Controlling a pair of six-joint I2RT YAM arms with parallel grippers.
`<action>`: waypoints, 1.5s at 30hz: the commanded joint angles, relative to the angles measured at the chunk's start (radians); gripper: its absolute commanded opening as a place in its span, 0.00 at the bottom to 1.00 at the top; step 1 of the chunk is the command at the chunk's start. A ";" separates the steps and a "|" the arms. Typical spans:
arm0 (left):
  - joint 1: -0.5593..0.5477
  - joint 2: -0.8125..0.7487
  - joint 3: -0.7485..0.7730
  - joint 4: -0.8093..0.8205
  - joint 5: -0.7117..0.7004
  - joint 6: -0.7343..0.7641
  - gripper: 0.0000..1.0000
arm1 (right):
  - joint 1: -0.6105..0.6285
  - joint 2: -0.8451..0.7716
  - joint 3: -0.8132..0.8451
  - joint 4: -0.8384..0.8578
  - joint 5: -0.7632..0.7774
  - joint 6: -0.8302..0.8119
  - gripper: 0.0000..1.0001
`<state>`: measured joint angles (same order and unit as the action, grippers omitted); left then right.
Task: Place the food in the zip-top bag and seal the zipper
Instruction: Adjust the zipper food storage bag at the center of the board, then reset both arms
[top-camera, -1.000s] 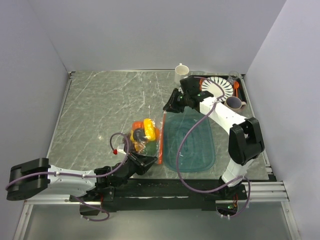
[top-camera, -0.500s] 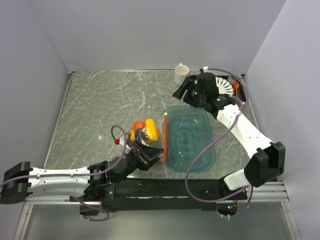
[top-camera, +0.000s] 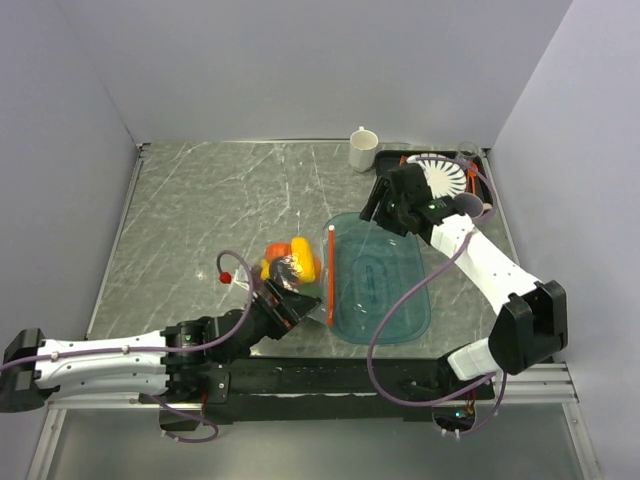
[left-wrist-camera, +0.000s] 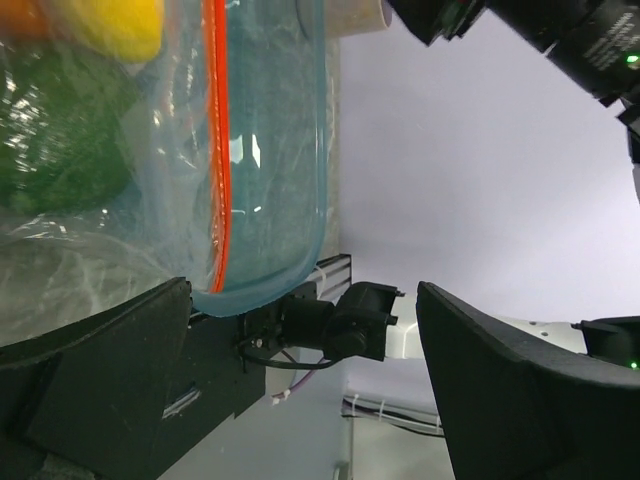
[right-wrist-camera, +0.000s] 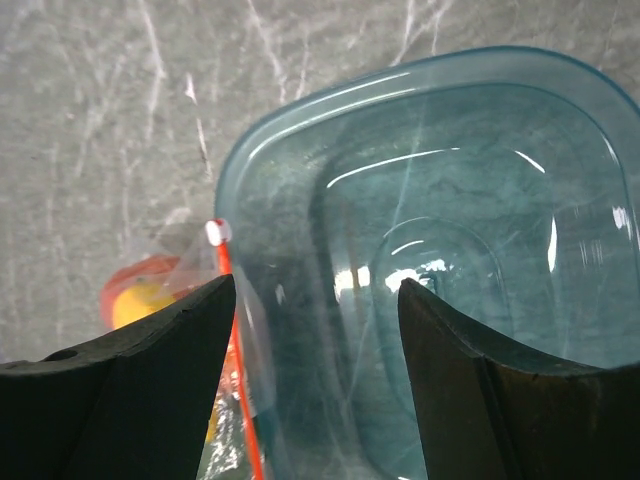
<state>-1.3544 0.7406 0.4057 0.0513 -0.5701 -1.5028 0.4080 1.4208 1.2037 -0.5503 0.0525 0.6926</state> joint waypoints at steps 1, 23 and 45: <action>-0.005 -0.070 0.073 -0.146 -0.085 0.046 0.99 | 0.009 0.064 -0.012 0.004 -0.006 -0.019 0.73; -0.002 -0.069 0.255 -0.557 -0.192 0.107 0.99 | 0.152 0.490 0.263 -0.029 -0.089 -0.024 0.74; 0.000 0.030 0.364 -0.585 -0.220 0.214 1.00 | -0.072 -0.190 -0.173 0.067 0.175 -0.151 0.75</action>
<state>-1.3544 0.8173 0.7734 -0.5541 -0.7444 -1.3365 0.3878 1.3312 1.1435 -0.5449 0.1673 0.5964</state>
